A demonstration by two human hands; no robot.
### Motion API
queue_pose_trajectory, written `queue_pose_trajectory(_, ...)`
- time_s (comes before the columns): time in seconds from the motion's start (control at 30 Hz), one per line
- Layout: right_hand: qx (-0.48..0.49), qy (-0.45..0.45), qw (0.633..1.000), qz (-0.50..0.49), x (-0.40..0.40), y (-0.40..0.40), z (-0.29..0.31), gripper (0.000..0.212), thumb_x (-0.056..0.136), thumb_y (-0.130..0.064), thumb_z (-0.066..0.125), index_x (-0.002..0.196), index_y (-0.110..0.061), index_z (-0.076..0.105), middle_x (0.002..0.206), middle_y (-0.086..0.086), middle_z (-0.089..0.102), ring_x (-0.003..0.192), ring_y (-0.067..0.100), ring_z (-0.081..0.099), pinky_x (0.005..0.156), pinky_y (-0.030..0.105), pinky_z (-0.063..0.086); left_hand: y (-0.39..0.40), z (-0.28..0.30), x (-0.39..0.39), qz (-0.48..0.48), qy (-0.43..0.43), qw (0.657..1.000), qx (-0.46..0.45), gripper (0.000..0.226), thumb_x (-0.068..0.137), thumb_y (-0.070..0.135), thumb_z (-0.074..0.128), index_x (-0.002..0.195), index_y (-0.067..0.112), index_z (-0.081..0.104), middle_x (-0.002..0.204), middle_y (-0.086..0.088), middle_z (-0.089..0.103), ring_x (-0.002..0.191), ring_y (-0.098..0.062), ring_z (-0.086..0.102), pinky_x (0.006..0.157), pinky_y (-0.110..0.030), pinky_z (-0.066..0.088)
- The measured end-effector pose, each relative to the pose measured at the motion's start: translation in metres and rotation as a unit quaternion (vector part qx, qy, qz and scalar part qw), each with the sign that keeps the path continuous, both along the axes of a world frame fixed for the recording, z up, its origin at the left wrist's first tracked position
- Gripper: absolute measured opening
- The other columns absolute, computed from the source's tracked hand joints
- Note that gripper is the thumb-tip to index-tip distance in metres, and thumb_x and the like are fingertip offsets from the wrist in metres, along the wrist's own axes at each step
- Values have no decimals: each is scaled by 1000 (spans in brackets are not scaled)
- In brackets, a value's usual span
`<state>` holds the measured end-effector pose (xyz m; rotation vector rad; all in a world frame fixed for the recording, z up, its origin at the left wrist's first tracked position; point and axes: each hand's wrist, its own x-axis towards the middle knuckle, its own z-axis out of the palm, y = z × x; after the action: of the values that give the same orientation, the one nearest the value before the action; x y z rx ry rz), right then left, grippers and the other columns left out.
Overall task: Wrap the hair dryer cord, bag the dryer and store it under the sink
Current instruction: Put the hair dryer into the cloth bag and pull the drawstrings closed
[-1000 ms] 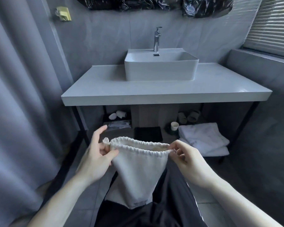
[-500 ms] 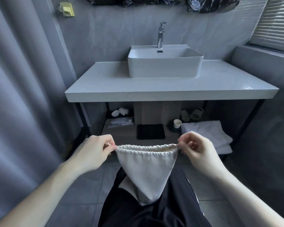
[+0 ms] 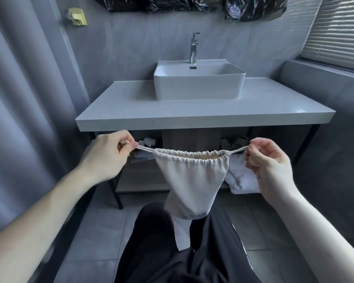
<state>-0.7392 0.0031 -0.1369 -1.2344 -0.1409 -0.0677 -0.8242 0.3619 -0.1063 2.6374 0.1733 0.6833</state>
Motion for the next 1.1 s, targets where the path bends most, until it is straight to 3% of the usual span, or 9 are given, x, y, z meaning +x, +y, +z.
queue_pose_trajectory(0.13,10,-10,999,-30,7,-7,12,26,103,0,64,90,-21,73,71,-3,67,65,10,62,61,18,53,2,14,6,9,-39,999,-5,22,100,37,68,78,32,64,58,5,67,60,-26,65,63,-43,57)
queue_pose_trajectory(0.33,46,18,997,-57,13,-16,23,26,102,2,64,91,-20,72,59,-9,69,60,5,66,55,14,53,18,19,13,30,-57,998,-29,23,98,34,71,76,30,66,62,6,71,62,-28,67,66,-42,59)
queue_pose_trajectory(0.53,79,49,992,-81,17,-29,21,25,102,1,65,91,-21,71,63,-8,71,62,5,68,57,13,56,36,10,6,65,-66,995,-37,21,95,29,75,76,26,68,61,2,70,60,-30,64,66,-42,57)
queue_pose_trajectory(0.87,135,-17,985,-110,14,-14,24,30,103,0,64,84,-23,67,64,-9,69,62,5,66,62,16,55,63,3,1,133,-53,985,-101,23,98,27,72,76,23,68,66,-1,74,69,-33,73,72,-39,59)
queue_pose_trajectory(0.93,124,-21,985,-116,15,-13,18,30,103,-1,65,84,-24,67,65,-8,69,61,5,65,64,17,55,67,1,-3,131,-47,982,-126,24,100,24,71,77,24,69,60,3,71,66,-31,72,69,-33,58)
queue_pose_trajectory(1.03,99,-29,989,-110,14,-13,10,33,103,0,64,82,-25,68,66,-9,70,62,6,65,63,17,54,61,-4,-10,94,-34,979,-176,16,102,24,69,89,33,70,66,16,73,58,-25,69,73,-38,61)
queue_pose_trajectory(1.1,61,-51,992,-101,14,-12,6,36,103,4,63,81,-24,68,67,-7,69,63,10,62,62,17,53,54,-8,-11,74,-12,982,-173,18,101,23,69,84,27,71,66,14,73,52,-14,67,72,-39,61)
